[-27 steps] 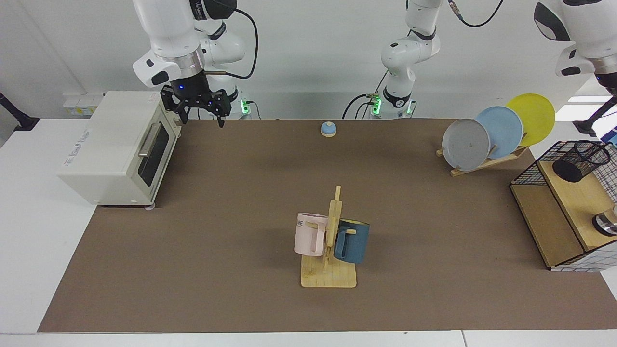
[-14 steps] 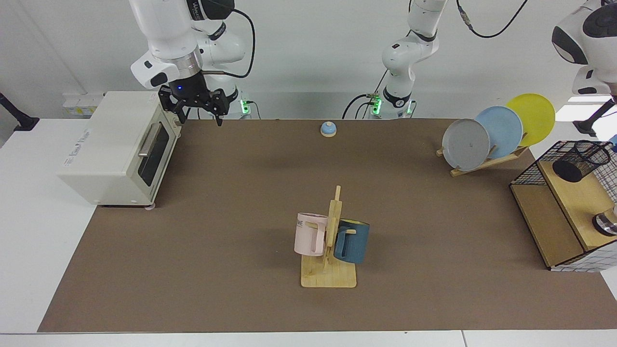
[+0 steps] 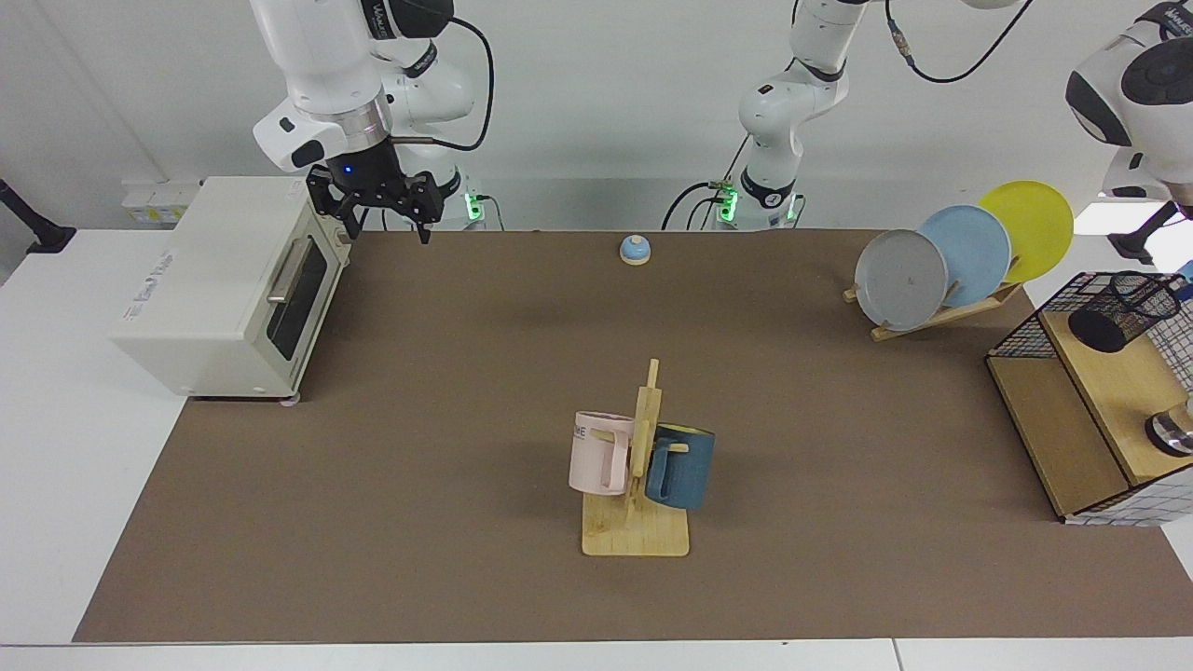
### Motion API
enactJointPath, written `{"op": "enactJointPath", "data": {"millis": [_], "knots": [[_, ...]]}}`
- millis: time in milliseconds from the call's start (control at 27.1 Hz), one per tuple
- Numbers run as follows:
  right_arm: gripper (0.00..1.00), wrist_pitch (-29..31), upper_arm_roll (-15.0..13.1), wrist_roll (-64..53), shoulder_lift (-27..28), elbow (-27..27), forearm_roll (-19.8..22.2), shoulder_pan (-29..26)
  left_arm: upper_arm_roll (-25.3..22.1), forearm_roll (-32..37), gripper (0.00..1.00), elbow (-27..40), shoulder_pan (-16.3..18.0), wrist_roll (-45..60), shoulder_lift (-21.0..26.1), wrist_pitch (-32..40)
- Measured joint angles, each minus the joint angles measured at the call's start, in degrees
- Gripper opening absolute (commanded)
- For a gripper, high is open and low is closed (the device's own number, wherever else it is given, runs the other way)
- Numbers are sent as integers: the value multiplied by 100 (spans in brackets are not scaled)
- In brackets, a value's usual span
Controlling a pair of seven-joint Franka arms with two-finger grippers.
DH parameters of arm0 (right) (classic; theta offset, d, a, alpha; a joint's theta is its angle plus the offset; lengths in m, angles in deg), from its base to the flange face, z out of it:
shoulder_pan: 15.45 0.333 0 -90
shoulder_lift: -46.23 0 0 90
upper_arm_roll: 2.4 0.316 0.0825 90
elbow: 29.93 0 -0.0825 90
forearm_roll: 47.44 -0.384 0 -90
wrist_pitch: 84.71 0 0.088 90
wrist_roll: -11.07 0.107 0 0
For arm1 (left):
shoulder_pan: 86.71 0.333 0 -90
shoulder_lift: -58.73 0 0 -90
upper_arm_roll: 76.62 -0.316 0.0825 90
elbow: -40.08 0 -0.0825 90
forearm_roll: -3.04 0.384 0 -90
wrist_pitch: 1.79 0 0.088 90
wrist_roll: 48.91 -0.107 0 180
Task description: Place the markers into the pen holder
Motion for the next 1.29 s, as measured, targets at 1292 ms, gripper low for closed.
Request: {"op": "enactJointPath", "data": {"millis": [1292], "knots": [[100, 0, 0, 0, 0, 0, 0, 0, -265, 8, 0, 418, 42, 63, 254, -199]]}}
